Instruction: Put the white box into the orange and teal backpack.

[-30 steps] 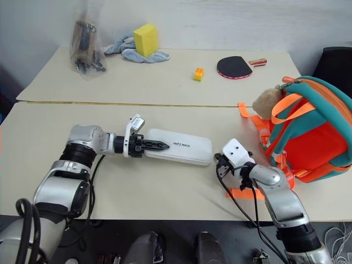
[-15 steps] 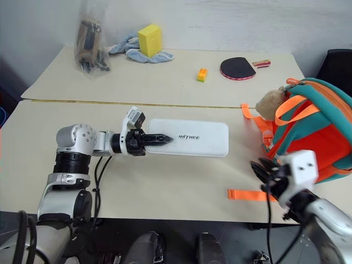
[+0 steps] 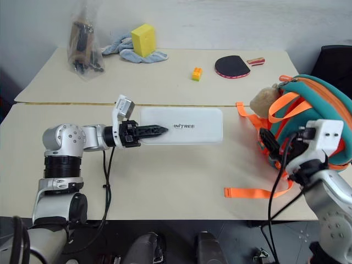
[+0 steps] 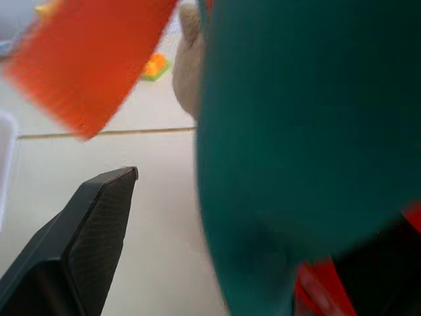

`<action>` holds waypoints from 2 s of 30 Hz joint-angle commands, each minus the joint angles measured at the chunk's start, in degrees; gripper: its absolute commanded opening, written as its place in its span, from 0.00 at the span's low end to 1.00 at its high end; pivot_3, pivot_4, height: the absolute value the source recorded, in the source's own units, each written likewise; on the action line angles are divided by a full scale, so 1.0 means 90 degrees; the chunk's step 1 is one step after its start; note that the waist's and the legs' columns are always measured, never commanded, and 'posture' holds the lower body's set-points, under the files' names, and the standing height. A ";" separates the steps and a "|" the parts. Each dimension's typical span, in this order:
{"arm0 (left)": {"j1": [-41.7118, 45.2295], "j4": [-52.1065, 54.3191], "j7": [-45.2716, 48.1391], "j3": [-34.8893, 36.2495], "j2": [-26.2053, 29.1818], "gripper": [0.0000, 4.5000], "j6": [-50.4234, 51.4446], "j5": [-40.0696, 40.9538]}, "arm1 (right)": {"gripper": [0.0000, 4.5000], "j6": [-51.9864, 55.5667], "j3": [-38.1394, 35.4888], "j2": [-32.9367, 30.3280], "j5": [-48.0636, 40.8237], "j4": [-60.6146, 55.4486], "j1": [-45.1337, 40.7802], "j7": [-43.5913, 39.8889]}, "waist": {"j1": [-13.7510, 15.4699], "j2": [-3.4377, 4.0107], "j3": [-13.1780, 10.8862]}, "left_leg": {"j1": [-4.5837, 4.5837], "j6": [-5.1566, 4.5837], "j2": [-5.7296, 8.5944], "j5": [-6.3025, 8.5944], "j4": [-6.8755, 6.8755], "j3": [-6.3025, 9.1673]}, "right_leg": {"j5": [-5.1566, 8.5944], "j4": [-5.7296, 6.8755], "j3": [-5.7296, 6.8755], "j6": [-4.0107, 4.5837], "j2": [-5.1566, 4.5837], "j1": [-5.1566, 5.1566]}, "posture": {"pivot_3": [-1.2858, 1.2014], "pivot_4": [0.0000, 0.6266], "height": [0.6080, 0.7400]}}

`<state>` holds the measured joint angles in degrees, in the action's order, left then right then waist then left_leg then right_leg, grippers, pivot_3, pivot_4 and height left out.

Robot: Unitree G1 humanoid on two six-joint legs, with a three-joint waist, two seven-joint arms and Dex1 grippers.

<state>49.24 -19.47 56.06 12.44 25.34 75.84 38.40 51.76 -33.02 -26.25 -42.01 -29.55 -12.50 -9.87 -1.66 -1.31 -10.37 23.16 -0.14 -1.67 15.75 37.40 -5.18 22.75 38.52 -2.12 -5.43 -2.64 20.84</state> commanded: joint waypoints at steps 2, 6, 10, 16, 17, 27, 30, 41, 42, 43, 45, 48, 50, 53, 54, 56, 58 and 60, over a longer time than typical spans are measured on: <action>0.0184 -0.0041 -0.0035 0.0037 0.0189 0.28 -0.0451 0.0035 | 0.59 -0.0579 0.0309 -0.0379 0.0101 0.0297 -0.0032 -0.0713 | 0.0019 0.0000 0.0000 | 0.0002 -0.0001 -0.0001 0.0001 -0.0003 -0.0001 | 0.0000 -0.0001 0.0000 0.0000 0.0000 0.0000 | 0.52 0.24 1.00; 0.0166 -0.0034 -0.0148 0.0140 0.0291 0.28 -0.0589 0.0106 | 0.31 -0.0637 0.0523 -0.0753 -0.0331 -0.0035 0.0102 -0.1528 | 0.0010 0.0000 0.0000 | 0.0011 -0.0003 -0.0001 0.0001 0.0000 -0.0001 | 0.0000 0.0001 0.0000 0.0000 -0.0002 0.0004 | 0.52 0.24 1.00; 0.0362 -0.0200 -0.0401 0.0368 0.0376 0.28 -0.0710 0.0124 | 0.02 -0.0459 0.0557 -0.1261 -0.1229 -0.0273 -0.0014 -0.2520 | -0.0003 0.0001 -0.0001 | 0.0010 -0.0004 -0.0005 0.0001 0.0000 0.0000 | 0.0000 0.0002 0.0001 0.0000 0.0000 0.0005 | 0.52 0.24 1.00; 0.0935 -0.0779 -0.0389 0.0539 0.0715 0.28 -0.1225 0.0055 | 0.01 -0.0003 0.0486 -0.2185 -0.2792 -0.0719 0.0002 -0.3563 | -0.0003 -0.0001 -0.0003 | 0.0012 -0.0004 -0.0007 0.0001 -0.0006 0.0000 | 0.0000 0.0001 0.0002 0.0000 0.0002 0.0013 | 0.52 0.24 1.00; 0.1015 -0.0867 -0.0320 0.0569 0.0781 0.28 -0.1334 0.0072 | 0.01 0.0061 0.0411 -0.2332 -0.3067 -0.0767 0.0053 -0.3685 | -0.0002 -0.0004 -0.0004 | 0.0015 -0.0004 -0.0006 0.0001 -0.0007 -0.0002 | 0.0000 0.0001 0.0001 0.0000 0.0002 0.0017 | 0.52 0.24 1.00; 0.0621 0.0355 0.1369 -0.0279 0.1263 0.28 -0.2487 0.0133 | 0.01 0.1039 -0.1296 -0.4168 -0.5326 -0.0510 0.1065 -0.4986 | 0.0017 -0.0015 -0.0012 | 0.0011 -0.0016 -0.0005 0.0008 -0.0009 0.0013 | 0.0000 -0.0052 0.0017 0.0000 -0.0009 -0.0023 | 0.52 0.24 1.00; 0.0516 0.0568 0.1660 -0.0346 0.1180 0.28 -0.2613 0.0235 | 0.01 0.1209 -0.1538 -0.4420 -0.5023 -0.0303 0.1365 -0.5246 | 0.0019 -0.0016 -0.0013 | 0.0011 -0.0017 -0.0005 0.0008 -0.0007 0.0019 | -0.0001 -0.0059 0.0022 0.0000 -0.0009 -0.0028 | 0.52 0.24 1.00; 0.0940 0.0173 0.2527 -0.1309 0.0751 0.28 -0.4027 -0.0514 | 0.01 0.1255 -0.1713 -0.4524 -0.4255 0.0137 0.1777 -0.5892 | 0.0038 -0.0018 -0.0014 | 0.0012 -0.0022 -0.0001 0.0006 0.0002 0.0019 | -0.0005 -0.0058 0.0020 -0.0008 -0.0005 -0.0031 | 0.52 0.24 1.00; 0.1013 0.0045 0.2626 -0.1419 0.0717 0.28 -0.4224 -0.0637 | 0.01 0.1248 -0.1679 -0.4519 -0.4219 0.0158 0.1752 -0.5887 | 0.0046 -0.0018 -0.0014 | 0.0012 -0.0022 -0.0002 0.0006 0.0003 0.0020 | -0.0005 -0.0058 0.0020 -0.0008 -0.0005 -0.0031 | 0.52 0.24 1.00; 0.1122 -0.0131 0.2730 -0.1531 0.0670 0.28 -0.4440 -0.0769 | 0.01 0.1224 -0.1617 -0.4511 -0.4150 0.0178 0.1732 -0.5888 | 0.0051 -0.0018 -0.0014 | 0.0012 -0.0022 -0.0001 0.0006 0.0003 0.0020 | -0.0005 -0.0058 0.0020 -0.0008 -0.0004 -0.0032 | 0.52 0.24 1.00; 0.1364 -0.0436 0.2966 -0.1730 0.0596 0.28 -0.4853 -0.1017 | 0.01 0.1155 -0.1485 -0.4508 -0.3944 0.0196 0.1717 -0.5926 | 0.0067 -0.0018 -0.0014 | 0.0012 -0.0022 -0.0001 0.0006 0.0007 0.0020 | -0.0006 -0.0057 0.0021 -0.0009 -0.0004 -0.0034 | 0.52 0.24 1.00; 0.1778 -0.0912 0.3375 -0.1997 0.0500 0.28 -0.5538 -0.1415 | 0.01 0.1074 -0.1287 -0.4501 -0.3716 0.0214 0.1660 -0.5959 | 0.0105 -0.0020 -0.0015 | 0.0013 -0.0026 -0.0001 0.0008 0.0012 0.0019 | -0.0007 -0.0058 0.0019 -0.0010 -0.0003 -0.0034 | 0.52 0.24 1.00; 0.2134 -0.1348 0.3611 -0.2082 0.0447 0.28 -0.5925 -0.1634 | 0.01 0.1021 -0.1179 -0.4471 -0.3610 0.0177 0.1635 -0.5953 | 0.0140 -0.0020 -0.0015 | 0.0014 -0.0027 -0.0001 0.0008 0.0013 0.0019 | -0.0008 -0.0060 0.0018 -0.0011 -0.0002 -0.0033 | 0.52 0.24 1.00; 0.2533 -0.1880 0.3898 -0.2184 0.0387 0.28 -0.6414 -0.1873 | 0.01 0.0968 -0.1063 -0.4416 -0.3507 0.0127 0.1603 -0.5911 | 0.0175 -0.0021 -0.0015 | 0.0015 -0.0029 -0.0001 0.0010 0.0014 0.0018 | -0.0008 -0.0058 0.0017 -0.0011 -0.0003 -0.0031 | 0.52 0.24 1.00; 0.2631 -0.2010 0.3973 -0.2253 0.0367 0.28 -0.6610 -0.1958 | 0.01 0.0939 -0.1029 -0.4393 -0.3465 0.0102 0.1604 -0.5889 | 0.0175 -0.0021 -0.0015 | 0.0015 -0.0029 -0.0001 0.0010 0.0014 0.0018 | -0.0008 -0.0058 0.0018 -0.0011 -0.0002 -0.0031 | 0.52 0.24 1.00; 0.2737 -0.2156 0.4039 -0.2436 0.0369 0.28 -0.6946 -0.2050 | 0.01 0.0888 -0.0981 -0.4362 -0.3401 0.0063 0.1614 -0.5864 | 0.0175 -0.0021 -0.0015 | 0.0015 -0.0031 -0.0001 0.0011 0.0014 0.0018 | -0.0008 -0.0059 0.0017 -0.0011 -0.0003 -0.0031 | 0.52 0.24 1.00; 0.2809 -0.2278 0.4049 -0.2730 0.0394 0.28 -0.7562 -0.2249 | 0.01 0.0843 -0.0933 -0.4345 -0.3359 0.0045 0.1597 -0.5806 | 0.0174 -0.0022 -0.0016 | 0.0015 -0.0033 -0.0001 0.0012 0.0014 0.0018 | -0.0008 -0.0059 0.0017 -0.0011 -0.0004 -0.0031 | 0.52 0.24 1.00; 0.2954 -0.2540 0.4049 -0.2847 0.0397 0.28 -0.7969 -0.2385 | 0.01 0.0800 -0.0910 -0.4335 -0.3308 0.0023 0.1589 -0.5756 | 0.0178 -0.0023 -0.0017 | 0.0015 -0.0033 -0.0001 0.0012 0.0015 0.0019 | -0.0008 -0.0058 0.0017 -0.0011 -0.0004 -0.0031 | 0.52 0.24 1.00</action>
<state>73.26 -41.69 86.08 -12.08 28.84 7.74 18.45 60.02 -40.82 -65.53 -71.81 -28.03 2.50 -61.93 -0.06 -1.52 -10.52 23.30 -0.44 -1.68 15.85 37.54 -5.01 22.68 38.00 -1.96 -5.52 -2.68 20.56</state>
